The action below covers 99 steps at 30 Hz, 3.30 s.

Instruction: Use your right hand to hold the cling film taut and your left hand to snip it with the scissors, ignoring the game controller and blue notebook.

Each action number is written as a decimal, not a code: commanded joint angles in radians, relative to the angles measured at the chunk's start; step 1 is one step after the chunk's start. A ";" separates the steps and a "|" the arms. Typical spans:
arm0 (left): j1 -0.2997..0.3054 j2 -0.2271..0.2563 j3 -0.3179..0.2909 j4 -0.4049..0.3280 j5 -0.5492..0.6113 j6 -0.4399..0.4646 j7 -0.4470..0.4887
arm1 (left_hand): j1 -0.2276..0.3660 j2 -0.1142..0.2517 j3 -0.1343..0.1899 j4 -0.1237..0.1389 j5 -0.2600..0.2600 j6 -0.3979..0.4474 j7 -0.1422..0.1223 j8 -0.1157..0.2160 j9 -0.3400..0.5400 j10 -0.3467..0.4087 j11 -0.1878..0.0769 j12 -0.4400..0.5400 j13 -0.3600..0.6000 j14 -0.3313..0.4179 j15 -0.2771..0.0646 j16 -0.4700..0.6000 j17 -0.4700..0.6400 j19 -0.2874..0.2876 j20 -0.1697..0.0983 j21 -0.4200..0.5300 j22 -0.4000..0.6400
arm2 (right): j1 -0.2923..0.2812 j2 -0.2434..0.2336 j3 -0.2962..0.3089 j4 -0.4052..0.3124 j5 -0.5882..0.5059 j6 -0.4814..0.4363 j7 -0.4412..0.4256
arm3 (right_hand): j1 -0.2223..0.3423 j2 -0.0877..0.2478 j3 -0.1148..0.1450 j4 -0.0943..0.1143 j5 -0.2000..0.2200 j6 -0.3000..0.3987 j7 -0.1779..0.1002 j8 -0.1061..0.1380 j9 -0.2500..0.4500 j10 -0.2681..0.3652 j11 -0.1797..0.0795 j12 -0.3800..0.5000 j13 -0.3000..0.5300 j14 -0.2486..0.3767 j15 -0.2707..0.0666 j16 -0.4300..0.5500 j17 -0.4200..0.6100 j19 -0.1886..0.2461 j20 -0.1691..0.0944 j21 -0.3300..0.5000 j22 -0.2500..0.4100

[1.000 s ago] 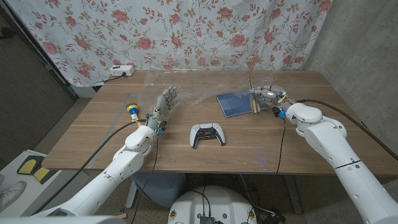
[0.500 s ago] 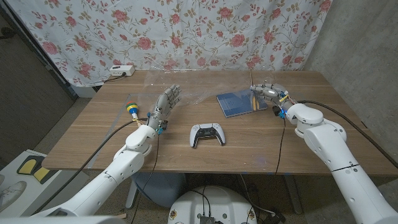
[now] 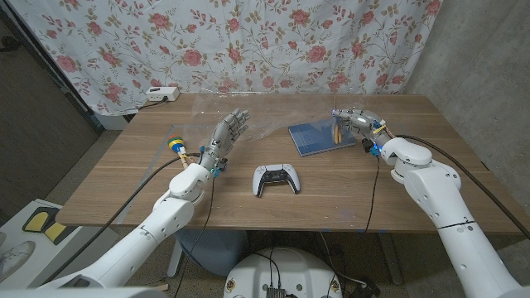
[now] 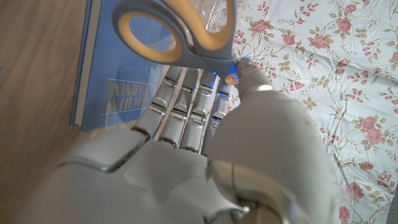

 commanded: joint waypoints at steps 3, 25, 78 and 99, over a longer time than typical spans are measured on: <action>-0.006 0.011 0.016 -0.030 0.004 0.012 -0.030 | 0.005 -0.010 -0.003 0.001 0.003 0.012 0.003 0.003 0.002 0.025 0.005 0.008 0.004 0.010 0.002 0.010 0.001 -0.006 0.005 0.005 0.004 | 0.010 0.057 0.036 0.010 0.064 -0.017 0.046 | 0.019 0.013 -0.003 0.004 0.006 0.041 -0.026 0.006 0.006 0.129 -0.115 0.007 0.004 0.012 -0.170 -0.005 0.008 0.000 0.000 0.009 0.000; -0.046 0.018 0.047 -0.034 0.015 0.040 -0.082 | -0.002 -0.012 -0.008 0.004 0.003 0.147 0.002 0.014 0.004 -0.118 0.060 -0.047 0.024 -0.048 0.021 -0.002 0.003 -0.043 0.012 0.003 0.004 | 0.034 0.120 0.073 0.008 0.131 -0.055 0.105 | 0.022 0.013 -0.003 0.004 0.011 0.044 -0.029 0.006 0.006 0.130 -0.123 0.006 0.004 0.014 -0.172 -0.012 0.016 -0.007 -0.001 0.022 -0.002; -0.134 0.015 0.123 -0.012 0.050 0.085 -0.215 | 0.052 -0.066 -0.013 -0.017 -0.001 0.263 0.038 0.004 0.006 -0.192 0.023 -0.053 0.017 -0.124 0.007 0.001 0.003 -0.093 0.011 0.000 0.002 | 0.091 0.178 0.045 0.055 0.176 -0.091 0.187 | 0.027 0.011 -0.008 0.005 0.019 0.047 -0.034 0.004 0.006 0.132 -0.125 0.004 0.006 0.022 -0.174 -0.028 0.043 -0.028 0.000 0.055 -0.010; -0.141 0.011 0.138 -0.020 0.085 0.066 -0.219 | 0.141 -0.043 0.021 -0.030 0.012 0.229 0.021 -0.012 0.008 -0.211 0.023 -0.054 0.014 -0.140 0.018 0.001 0.003 -0.102 0.023 0.001 0.001 | 0.104 0.182 0.020 0.048 0.169 -0.100 0.186 | 0.024 0.013 -0.009 0.007 0.022 0.047 -0.037 0.003 0.006 0.130 -0.126 0.002 0.007 0.020 -0.172 -0.038 0.050 -0.039 -0.001 0.065 -0.014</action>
